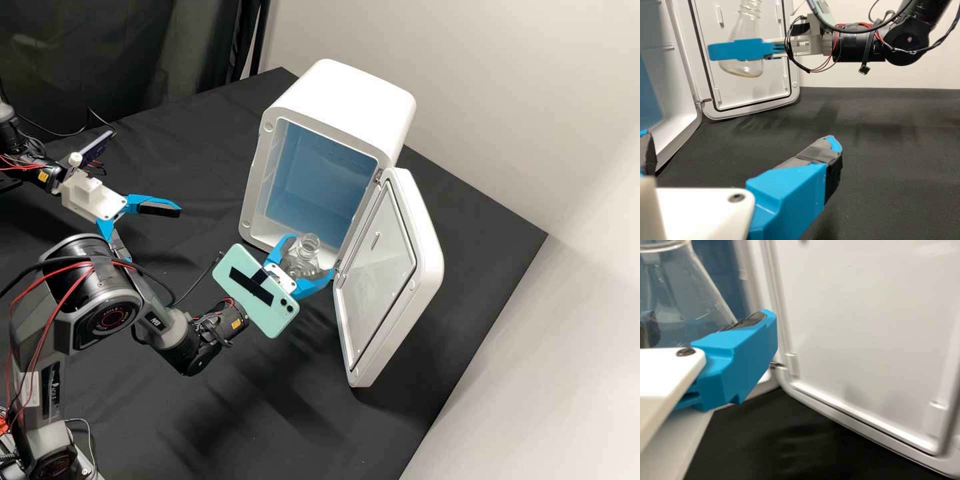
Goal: Place the flask in the incubator
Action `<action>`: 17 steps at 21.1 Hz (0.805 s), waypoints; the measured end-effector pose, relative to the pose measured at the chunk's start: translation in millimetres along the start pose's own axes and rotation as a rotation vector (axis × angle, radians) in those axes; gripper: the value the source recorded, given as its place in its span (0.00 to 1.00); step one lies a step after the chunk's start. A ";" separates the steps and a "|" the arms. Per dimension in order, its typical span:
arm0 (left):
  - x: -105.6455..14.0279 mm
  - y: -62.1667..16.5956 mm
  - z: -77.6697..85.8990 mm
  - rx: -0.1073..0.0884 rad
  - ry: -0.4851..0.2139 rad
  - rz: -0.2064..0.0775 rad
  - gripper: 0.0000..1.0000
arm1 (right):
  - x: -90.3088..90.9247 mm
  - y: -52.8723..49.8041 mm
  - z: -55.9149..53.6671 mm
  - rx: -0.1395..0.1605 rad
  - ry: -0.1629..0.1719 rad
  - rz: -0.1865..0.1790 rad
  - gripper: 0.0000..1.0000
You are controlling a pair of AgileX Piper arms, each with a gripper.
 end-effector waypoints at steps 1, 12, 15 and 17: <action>0.0 0.0 0.0 0.000 0.000 0.000 1.00 | 0.4 0.7 -0.2 0.020 0.008 -0.008 0.00; 0.0 0.0 0.0 0.000 0.000 0.000 1.00 | 2.0 2.1 -1.4 0.084 0.029 -0.034 0.00; 0.0 0.0 0.0 0.000 0.000 0.000 1.00 | 2.0 2.1 -1.4 0.084 0.029 -0.034 0.00; 0.0 0.0 0.0 0.000 0.000 0.000 1.00 | 2.0 2.1 -1.4 0.084 0.029 -0.034 0.00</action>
